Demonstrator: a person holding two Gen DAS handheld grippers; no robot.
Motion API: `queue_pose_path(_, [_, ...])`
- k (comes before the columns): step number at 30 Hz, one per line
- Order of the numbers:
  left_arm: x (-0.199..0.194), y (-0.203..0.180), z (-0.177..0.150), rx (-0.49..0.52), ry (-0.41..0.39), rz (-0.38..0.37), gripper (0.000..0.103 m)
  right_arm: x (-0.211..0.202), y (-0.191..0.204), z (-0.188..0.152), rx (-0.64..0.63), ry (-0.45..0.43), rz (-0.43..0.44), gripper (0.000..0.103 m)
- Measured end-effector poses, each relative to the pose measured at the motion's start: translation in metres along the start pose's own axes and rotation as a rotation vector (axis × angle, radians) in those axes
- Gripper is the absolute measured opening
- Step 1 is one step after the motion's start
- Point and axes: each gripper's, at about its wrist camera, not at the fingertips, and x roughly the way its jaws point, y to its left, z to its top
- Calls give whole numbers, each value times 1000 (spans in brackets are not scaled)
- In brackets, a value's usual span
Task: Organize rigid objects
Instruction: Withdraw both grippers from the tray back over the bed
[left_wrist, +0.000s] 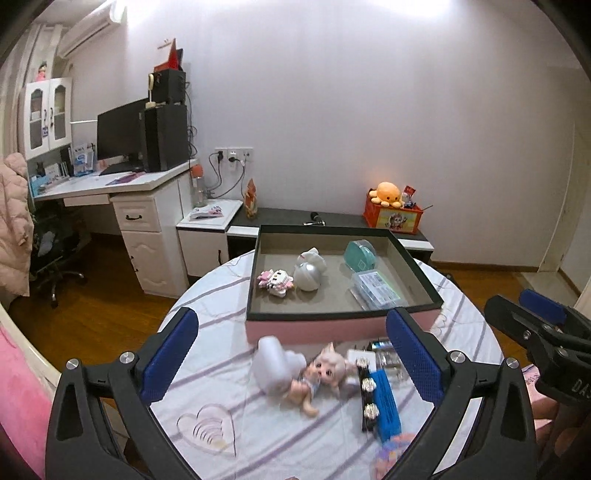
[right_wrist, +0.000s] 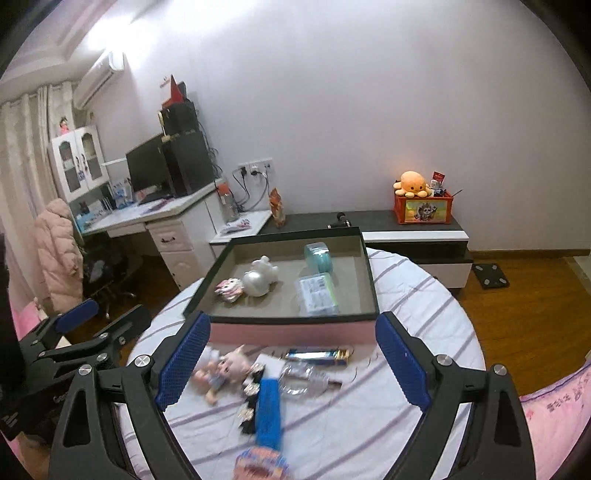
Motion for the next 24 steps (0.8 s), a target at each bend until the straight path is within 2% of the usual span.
queue_pose_path(12, [-47, 12, -42, -28, -10, 59, 103, -59, 8, -59, 23, -42, -17, 92])
queue_pose_path(17, [-51, 18, -57, -33, 17, 66, 103, -59, 10, -72, 20, -16, -25, 92])
queue_pose_path(24, [-60, 16, -59, -19, -8, 77, 103, -54, 14, -75, 6, 1, -22, 92])
